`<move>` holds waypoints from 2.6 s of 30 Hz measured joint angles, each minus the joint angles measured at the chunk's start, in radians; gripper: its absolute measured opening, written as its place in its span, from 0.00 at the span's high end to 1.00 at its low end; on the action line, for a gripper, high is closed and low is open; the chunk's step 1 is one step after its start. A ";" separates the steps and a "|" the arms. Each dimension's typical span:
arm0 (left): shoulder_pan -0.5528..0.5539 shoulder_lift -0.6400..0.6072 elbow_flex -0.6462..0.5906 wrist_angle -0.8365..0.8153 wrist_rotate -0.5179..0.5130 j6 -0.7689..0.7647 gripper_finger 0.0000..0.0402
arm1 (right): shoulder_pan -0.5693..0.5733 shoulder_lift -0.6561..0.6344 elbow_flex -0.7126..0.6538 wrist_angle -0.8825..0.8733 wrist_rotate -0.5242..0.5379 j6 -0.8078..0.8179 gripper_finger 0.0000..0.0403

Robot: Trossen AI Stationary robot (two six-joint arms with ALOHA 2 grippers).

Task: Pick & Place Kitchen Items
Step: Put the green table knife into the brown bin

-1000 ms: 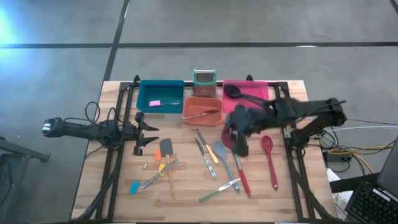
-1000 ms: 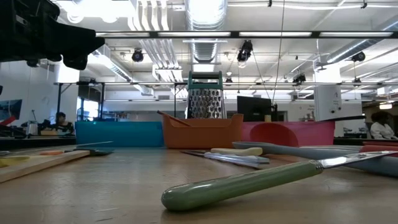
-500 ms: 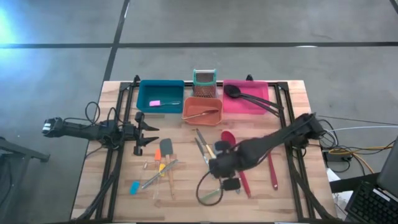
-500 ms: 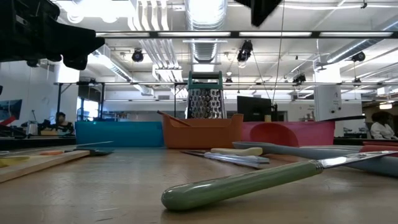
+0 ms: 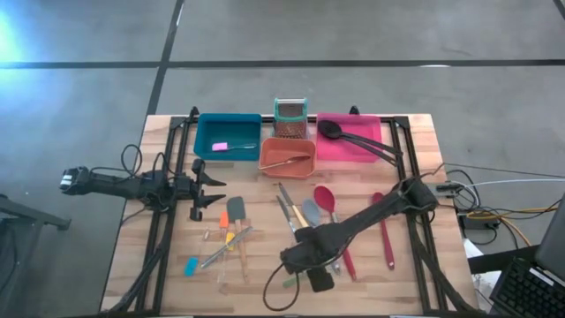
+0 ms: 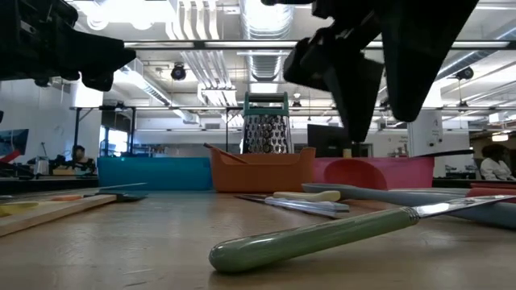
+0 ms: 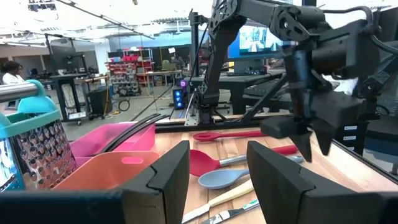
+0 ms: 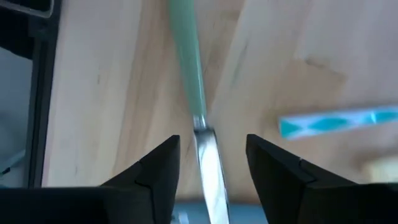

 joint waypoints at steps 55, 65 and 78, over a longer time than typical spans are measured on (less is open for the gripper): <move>0.000 0.000 0.000 0.000 0.000 0.000 0.59 | 0.038 0.026 -0.235 0.226 0.061 0.022 0.87; 0.000 0.000 0.000 0.000 0.000 0.000 0.59 | 0.037 -0.077 -0.245 0.112 0.053 0.023 0.87; 0.000 0.005 0.000 -0.017 0.000 0.000 0.59 | -0.125 -0.314 -0.243 0.054 0.210 -0.124 0.87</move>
